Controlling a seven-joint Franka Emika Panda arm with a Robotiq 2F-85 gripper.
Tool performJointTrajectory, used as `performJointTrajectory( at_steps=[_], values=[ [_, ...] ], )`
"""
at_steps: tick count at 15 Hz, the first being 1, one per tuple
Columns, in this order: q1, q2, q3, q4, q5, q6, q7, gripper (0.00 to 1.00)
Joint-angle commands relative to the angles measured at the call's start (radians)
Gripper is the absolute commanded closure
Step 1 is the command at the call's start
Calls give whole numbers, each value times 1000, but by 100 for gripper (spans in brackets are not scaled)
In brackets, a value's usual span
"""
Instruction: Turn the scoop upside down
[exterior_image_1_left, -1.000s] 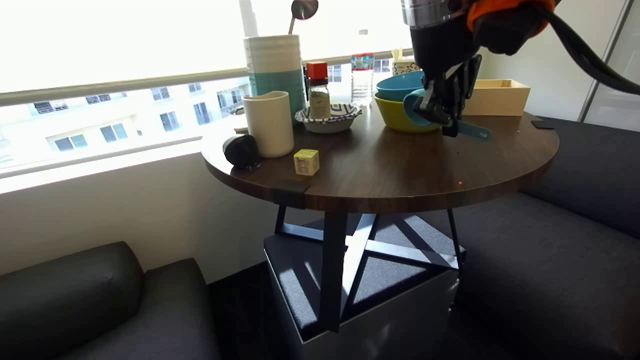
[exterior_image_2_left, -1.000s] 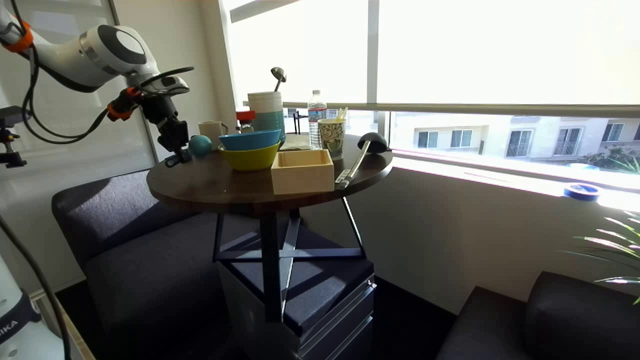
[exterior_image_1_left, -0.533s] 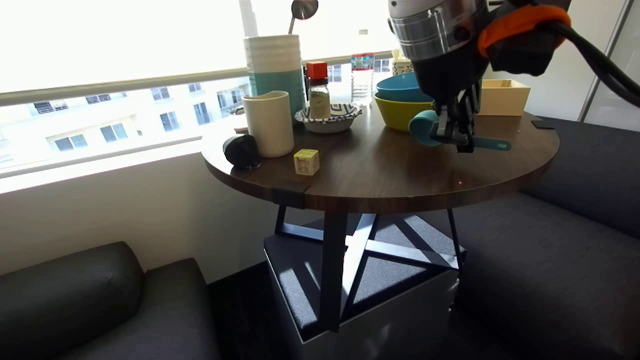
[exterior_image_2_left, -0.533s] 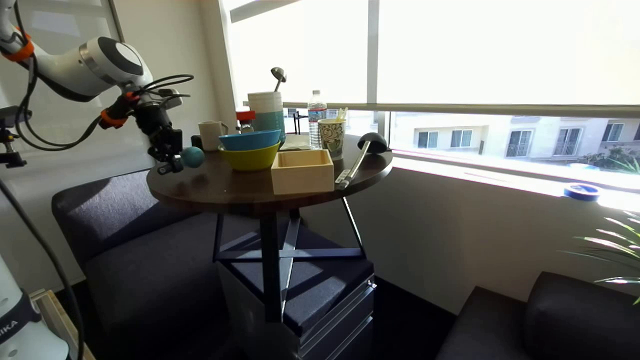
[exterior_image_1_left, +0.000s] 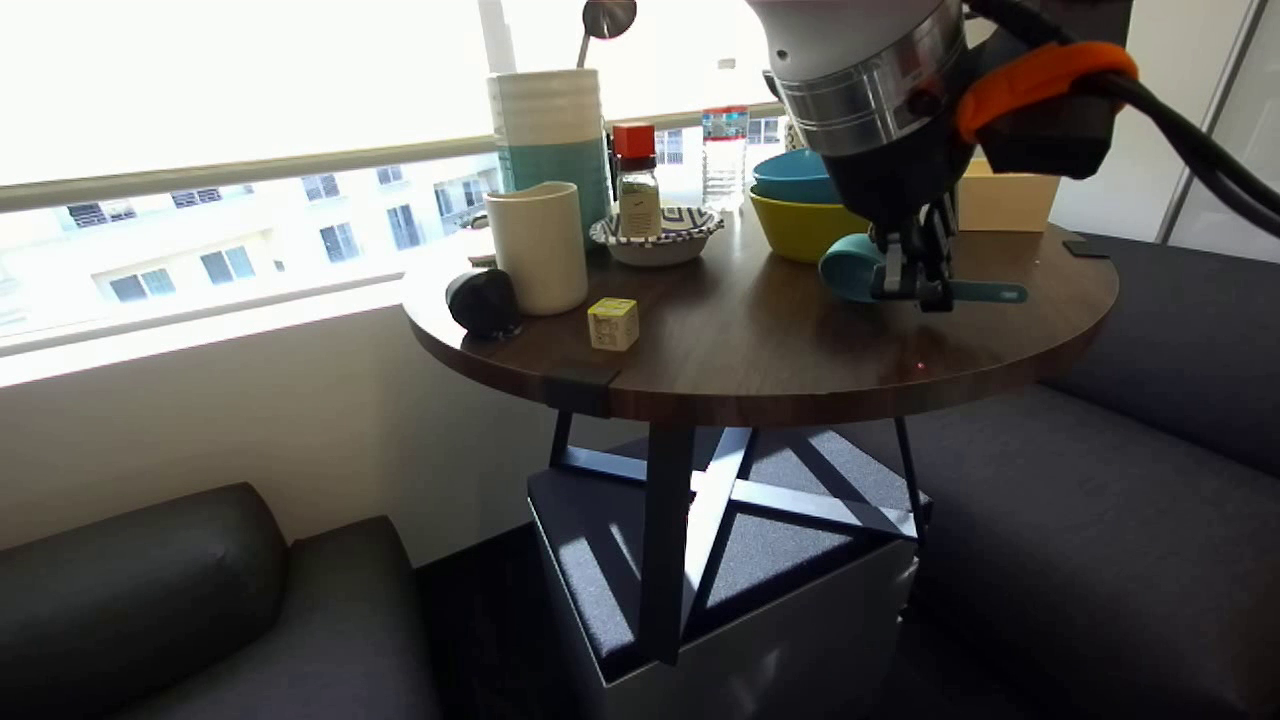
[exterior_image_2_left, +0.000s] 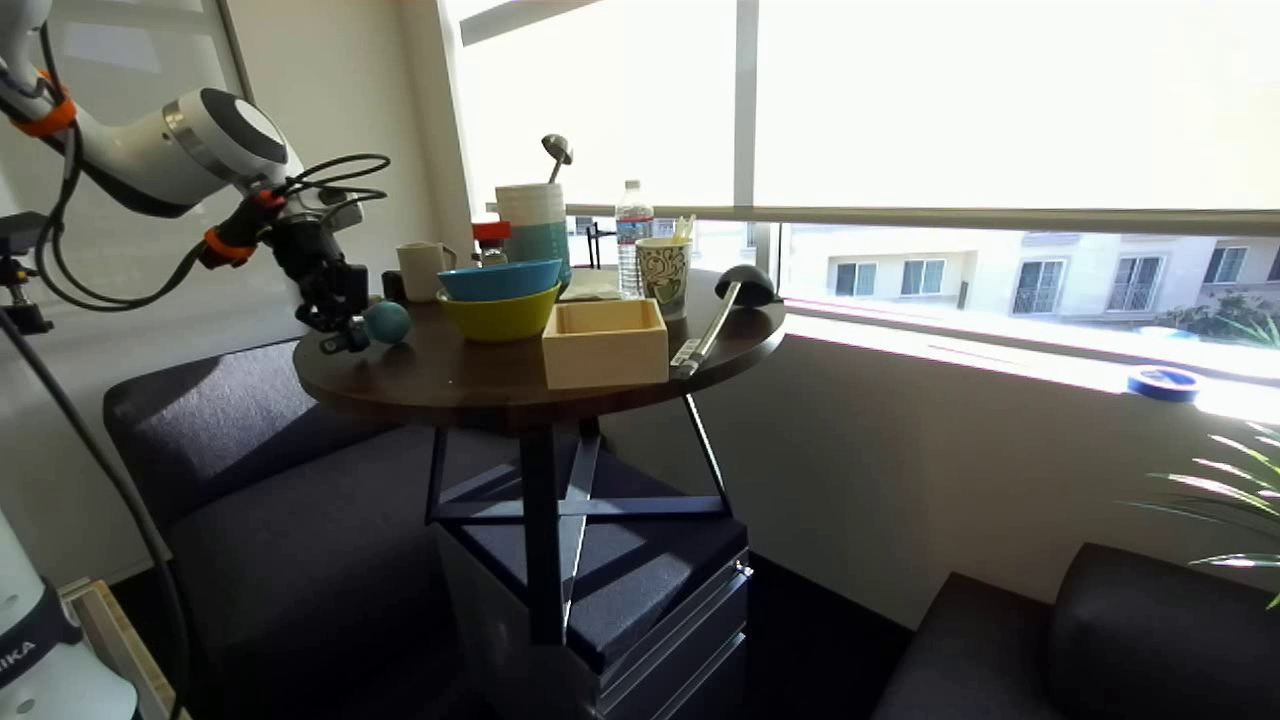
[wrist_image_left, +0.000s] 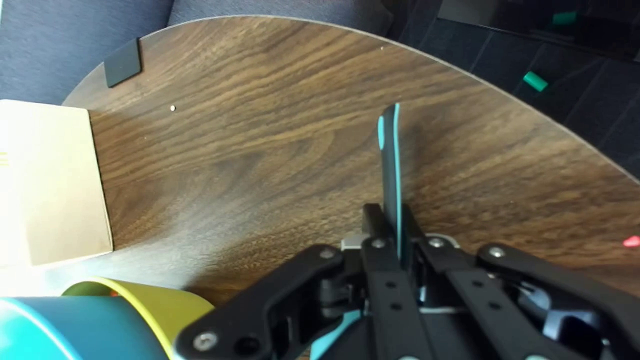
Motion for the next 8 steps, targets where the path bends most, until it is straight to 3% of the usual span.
performJointTrajectory(
  at_steps=[1,2,8],
  values=[
    [19,22,-4,20,-30,-31,-20,79],
    [20,22,-4,20,-30,-31,-21,67],
    [22,24,-7,25,-26,-35,-32,27]
  ],
)
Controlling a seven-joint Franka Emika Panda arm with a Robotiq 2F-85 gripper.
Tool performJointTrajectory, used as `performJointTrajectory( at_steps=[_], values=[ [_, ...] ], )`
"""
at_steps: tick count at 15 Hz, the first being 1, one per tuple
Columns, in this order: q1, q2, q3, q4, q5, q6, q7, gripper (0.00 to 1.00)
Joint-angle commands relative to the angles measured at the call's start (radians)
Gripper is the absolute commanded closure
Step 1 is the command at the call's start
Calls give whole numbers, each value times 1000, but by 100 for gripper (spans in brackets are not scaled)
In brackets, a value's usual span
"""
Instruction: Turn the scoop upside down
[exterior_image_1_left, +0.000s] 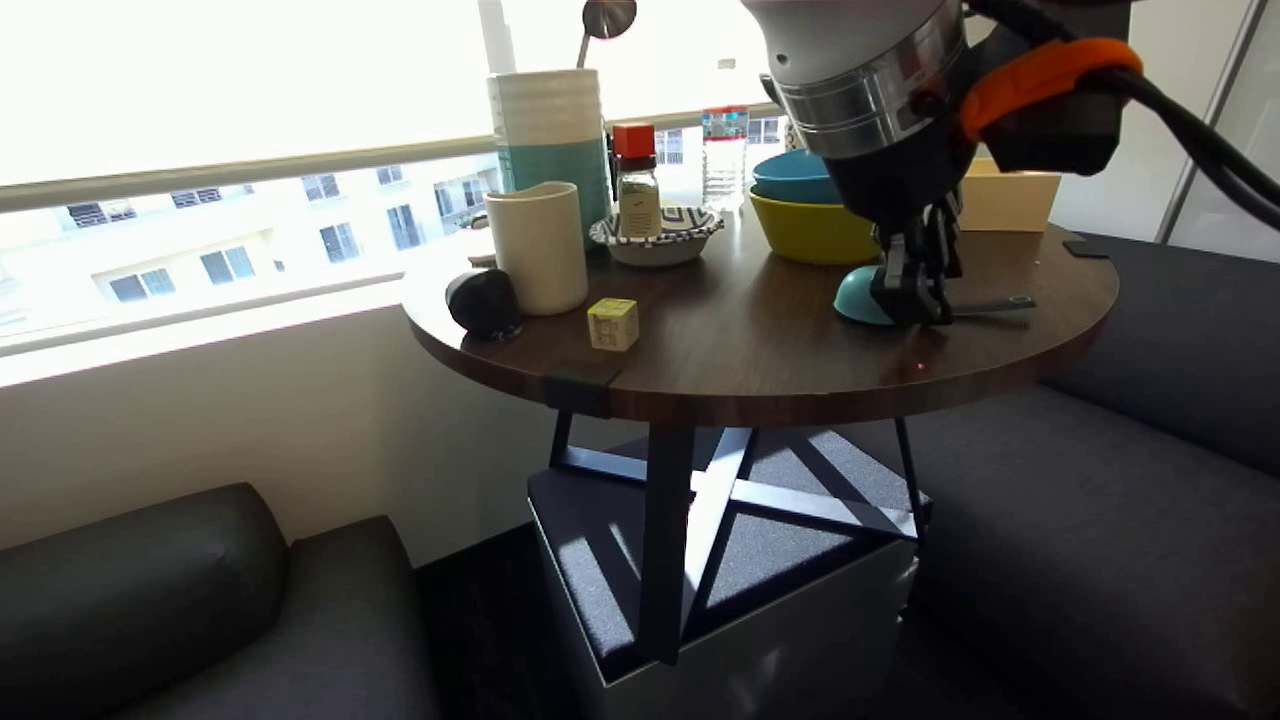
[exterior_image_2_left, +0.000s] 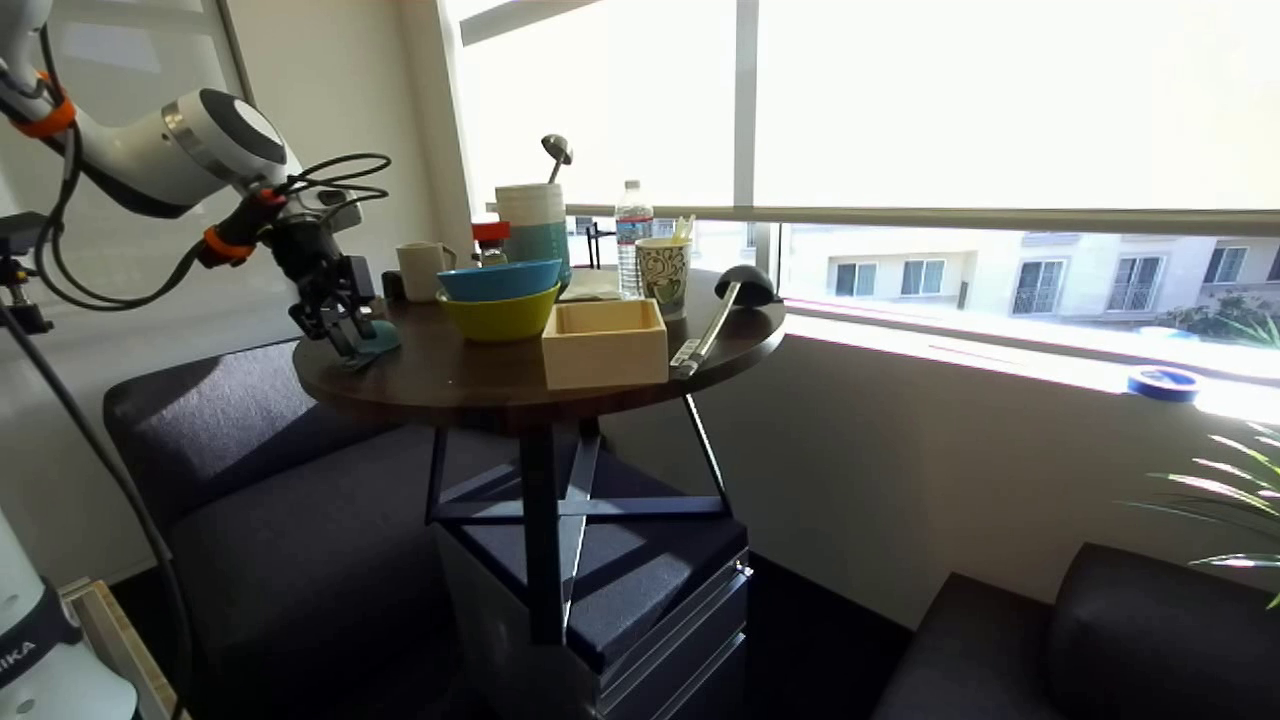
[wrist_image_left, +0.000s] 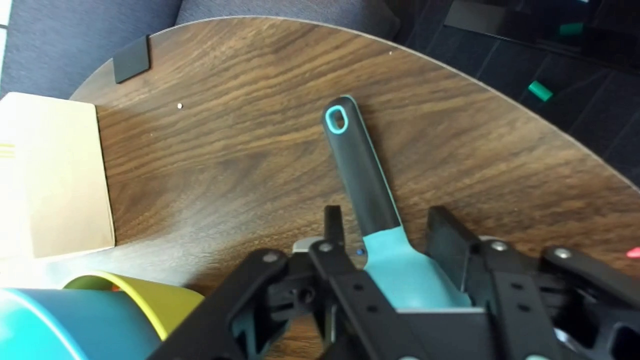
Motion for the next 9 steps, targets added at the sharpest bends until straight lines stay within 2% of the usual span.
performJointTrajectory(
  at_steps=[1,4,9],
  values=[
    [16,19,-7,25,-15,-21,-14,19],
    [10,8,-21,44,9,-26,-43,1],
    [-11,-41,-83,111,103,-26,-153,0]
  ],
)
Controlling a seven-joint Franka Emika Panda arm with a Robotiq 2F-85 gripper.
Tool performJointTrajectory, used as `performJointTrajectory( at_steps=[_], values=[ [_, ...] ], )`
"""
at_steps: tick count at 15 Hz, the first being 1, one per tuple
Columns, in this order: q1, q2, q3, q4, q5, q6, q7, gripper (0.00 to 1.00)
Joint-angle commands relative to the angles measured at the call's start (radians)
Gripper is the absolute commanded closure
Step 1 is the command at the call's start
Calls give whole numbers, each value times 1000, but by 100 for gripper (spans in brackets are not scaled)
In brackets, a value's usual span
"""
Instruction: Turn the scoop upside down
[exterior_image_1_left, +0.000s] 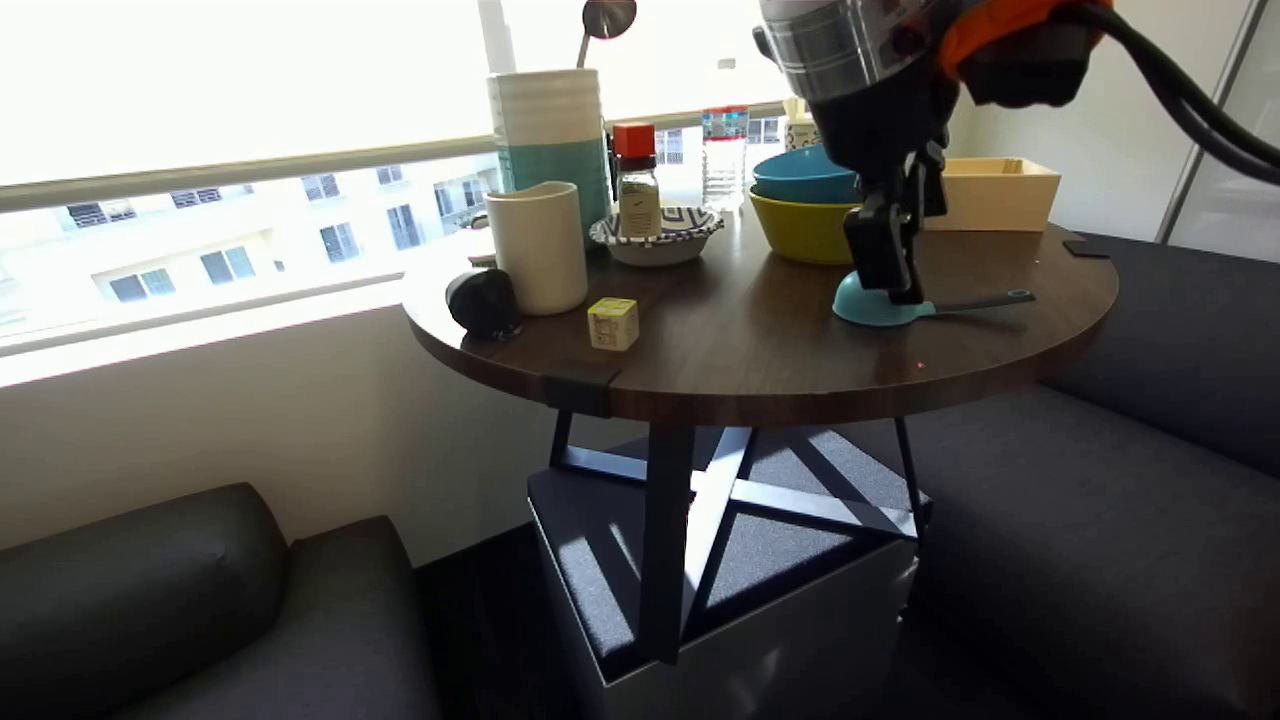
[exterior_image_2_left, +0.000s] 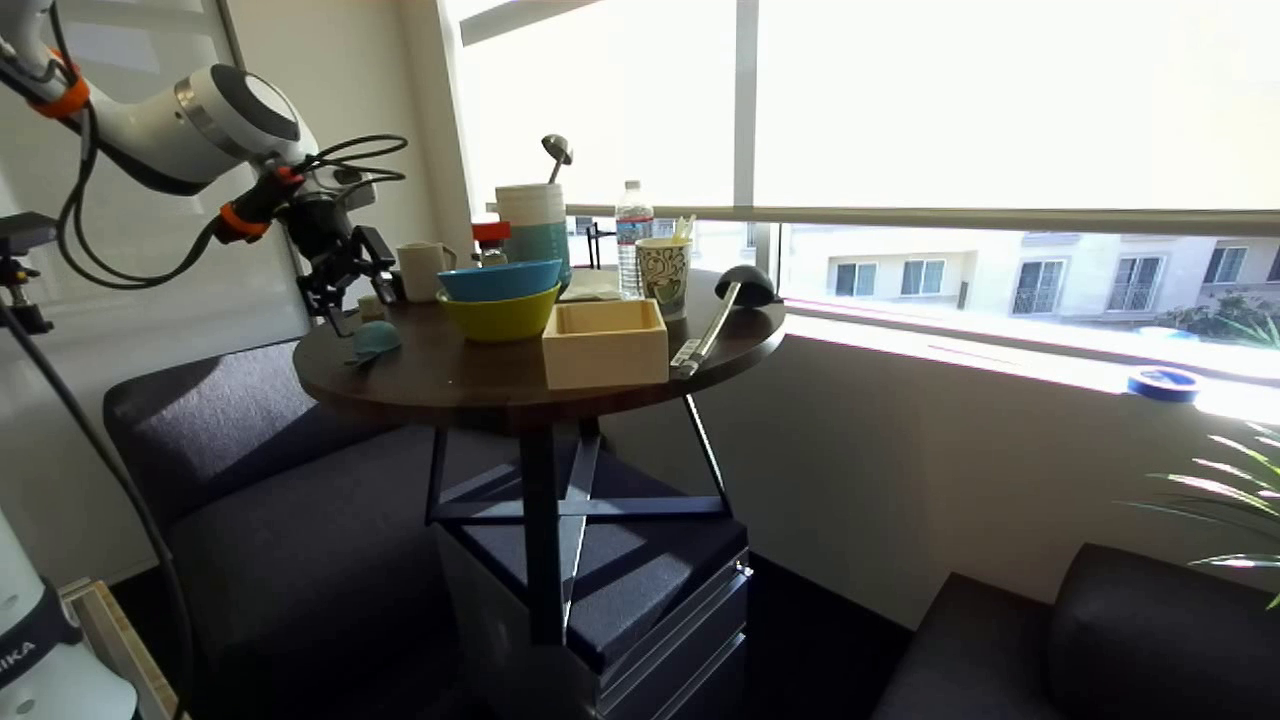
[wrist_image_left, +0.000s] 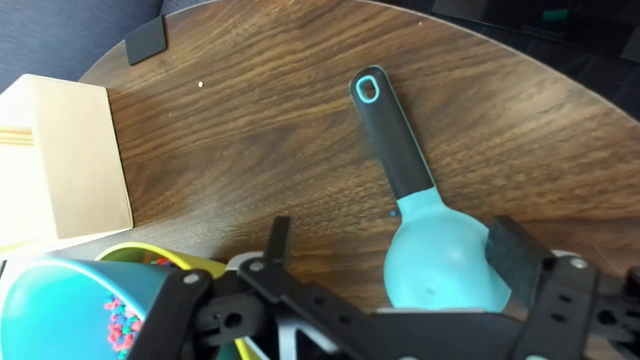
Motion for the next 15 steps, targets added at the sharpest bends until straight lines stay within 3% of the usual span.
performJointTrajectory(
  at_steps=[1,4,10,12,13,15],
  values=[
    [-10,-40,-50,66,105,-26,-106,0],
    [-25,-49,-96,126,247,-75,-166,0],
    [-63,-34,-159,173,475,-181,-154,0],
    [-69,-42,-165,160,513,-165,-147,0],
    [-72,-52,-163,142,495,-118,-147,0],
    [-74,-44,-157,149,470,-138,-139,0]
  ],
)
